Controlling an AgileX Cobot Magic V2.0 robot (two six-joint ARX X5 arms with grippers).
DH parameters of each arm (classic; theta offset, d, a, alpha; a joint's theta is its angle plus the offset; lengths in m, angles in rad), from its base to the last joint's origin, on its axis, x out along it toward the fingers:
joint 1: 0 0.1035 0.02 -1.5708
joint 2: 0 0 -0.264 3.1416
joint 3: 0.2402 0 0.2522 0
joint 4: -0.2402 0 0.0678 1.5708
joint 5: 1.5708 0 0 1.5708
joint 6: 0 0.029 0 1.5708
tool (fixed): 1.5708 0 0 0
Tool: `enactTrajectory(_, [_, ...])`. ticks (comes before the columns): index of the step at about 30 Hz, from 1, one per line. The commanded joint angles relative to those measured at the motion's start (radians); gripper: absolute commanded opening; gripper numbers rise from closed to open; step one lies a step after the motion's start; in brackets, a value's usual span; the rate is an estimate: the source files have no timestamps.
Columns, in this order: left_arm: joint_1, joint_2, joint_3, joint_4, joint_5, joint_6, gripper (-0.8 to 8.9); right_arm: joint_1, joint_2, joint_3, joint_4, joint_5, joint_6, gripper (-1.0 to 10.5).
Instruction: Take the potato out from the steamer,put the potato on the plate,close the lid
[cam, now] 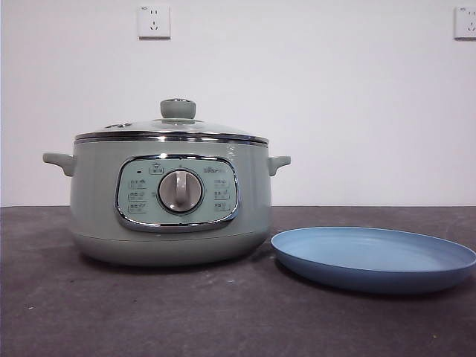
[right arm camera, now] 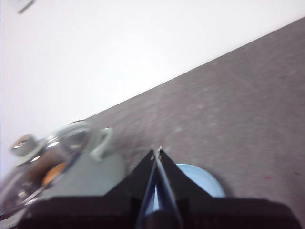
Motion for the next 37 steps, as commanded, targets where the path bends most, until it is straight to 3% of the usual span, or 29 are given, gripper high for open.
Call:
enactTrajectory(1, [0.001,0.048,0.062,-0.018,0.042,-0.006,-0.08,0.002,0.079,0.078,-0.01,-0.064,-0.023,-0.1])
enactTrajectory(7, [0.001,0.22,0.227,-0.088,0.175,0.085,-0.09,0.003,0.296,0.296,-0.135,-0.245,-0.124,-0.1])
enactTrajectory(12, [0.001,0.366,0.369,-0.154,0.318,0.199,-0.09,0.003,0.475,0.503,-0.338,-0.431,-0.267,-0.1])
enactTrajectory(15, [0.001,0.438,0.445,-0.212,0.397,0.255,-0.09,0.014,0.561,0.613,-0.45,-0.497,-0.364,-0.1])
enactTrajectory(21, [-0.002,0.545,0.579,-0.351,0.507,0.336,-0.09,0.049,0.671,0.781,-0.658,-0.518,-0.537,-0.1])
enactTrajectory(27, [-0.008,0.571,0.647,-0.374,0.508,0.335,0.14,0.06,0.694,0.817,-0.682,-0.517,-0.558,0.1])
enactTrajectory(29, [-0.008,0.571,0.658,-0.375,0.508,0.327,1.57,0.06,0.694,0.817,-0.681,-0.517,-0.557,0.6])
enactTrajectory(32, [-0.008,0.571,0.673,-0.378,0.508,0.328,5.25,0.06,0.694,0.817,-0.677,-0.516,-0.555,4.0])
enactTrajectory(33, [-0.008,0.571,0.678,-0.379,0.507,0.328,5.9,0.06,0.694,0.817,-0.675,-0.515,-0.554,5.1])
enactTrajectory(34, [-0.008,0.571,0.684,-0.382,0.508,0.328,6.06,0.06,0.694,0.817,-0.672,-0.515,-0.55,6.2])
enactTrajectory(37, [-0.008,0.571,0.697,-0.382,0.508,0.328,6.04,0.06,0.694,0.817,-0.67,-0.516,-0.54,6.5])
